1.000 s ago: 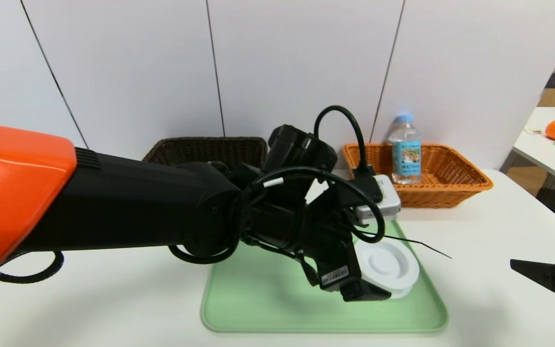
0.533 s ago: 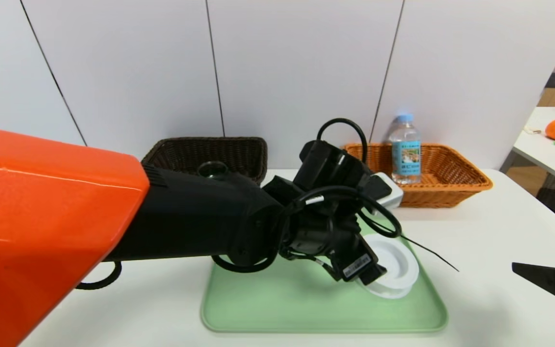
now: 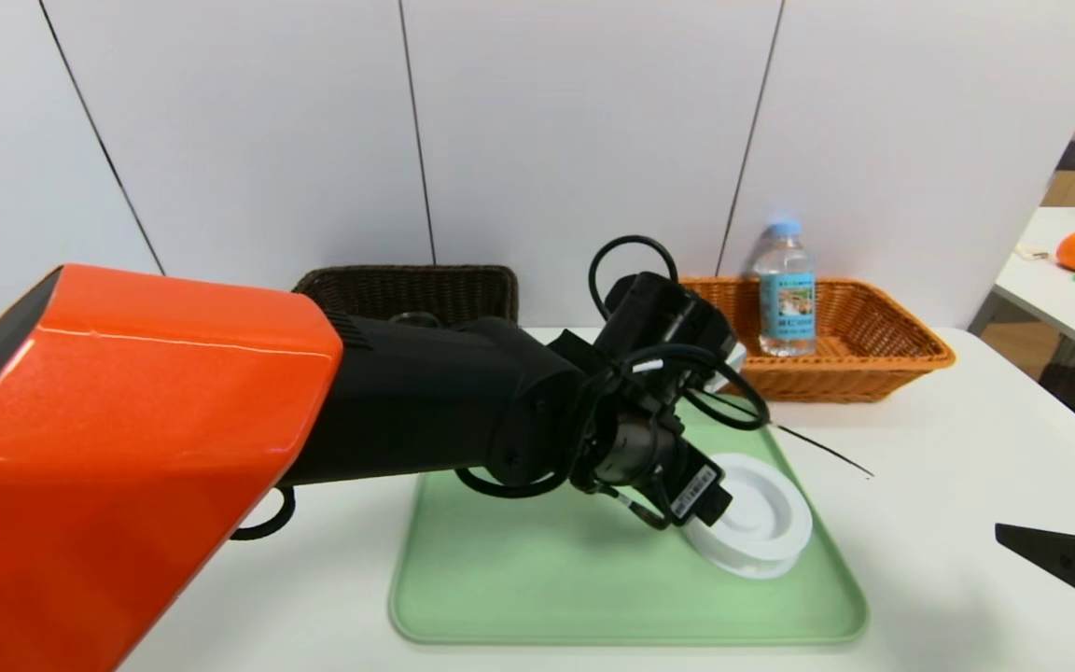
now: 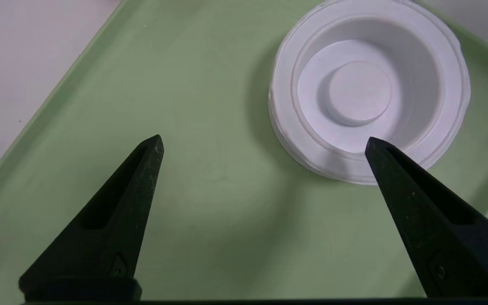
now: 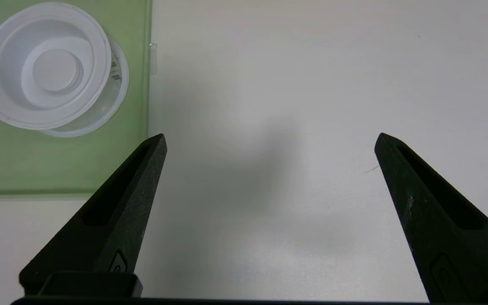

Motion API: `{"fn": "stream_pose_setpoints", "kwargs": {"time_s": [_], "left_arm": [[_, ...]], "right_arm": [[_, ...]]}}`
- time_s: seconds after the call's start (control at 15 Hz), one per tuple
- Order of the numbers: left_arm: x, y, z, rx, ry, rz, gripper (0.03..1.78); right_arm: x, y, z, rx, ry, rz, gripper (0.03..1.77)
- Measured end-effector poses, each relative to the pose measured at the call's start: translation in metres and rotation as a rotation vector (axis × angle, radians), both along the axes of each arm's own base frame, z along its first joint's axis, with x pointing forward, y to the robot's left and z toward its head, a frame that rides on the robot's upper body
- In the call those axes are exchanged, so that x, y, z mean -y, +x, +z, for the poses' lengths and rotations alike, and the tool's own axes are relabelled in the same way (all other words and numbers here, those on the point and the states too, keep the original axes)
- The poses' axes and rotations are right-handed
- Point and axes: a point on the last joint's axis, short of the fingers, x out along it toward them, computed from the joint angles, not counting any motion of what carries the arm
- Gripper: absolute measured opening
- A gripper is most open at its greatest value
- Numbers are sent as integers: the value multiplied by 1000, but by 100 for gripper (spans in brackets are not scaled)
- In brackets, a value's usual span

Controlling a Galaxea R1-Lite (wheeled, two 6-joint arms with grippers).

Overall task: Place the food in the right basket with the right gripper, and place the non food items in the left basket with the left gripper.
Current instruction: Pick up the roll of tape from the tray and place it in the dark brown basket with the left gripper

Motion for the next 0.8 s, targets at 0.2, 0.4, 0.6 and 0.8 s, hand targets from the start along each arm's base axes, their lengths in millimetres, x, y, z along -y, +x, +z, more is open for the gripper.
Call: {"fn": "stream_pose_setpoints", "kwargs": {"time_s": [0.2,0.4,0.6,0.8], "left_arm": [[7,-1,2,-11,-12,33,169],[16,1,-3,6,-8,88,169],[23,4,-11,4,-4,120,169],[25,7,-18,17,15,155,169]], "right_arm": [[0,-1,-1,-1,-1,0,169],[0,-1,-1,0,0,0,169],[0,-1,-1,0,-1,0,169],[0,-1,-1,-1,-1,0,169]]}}
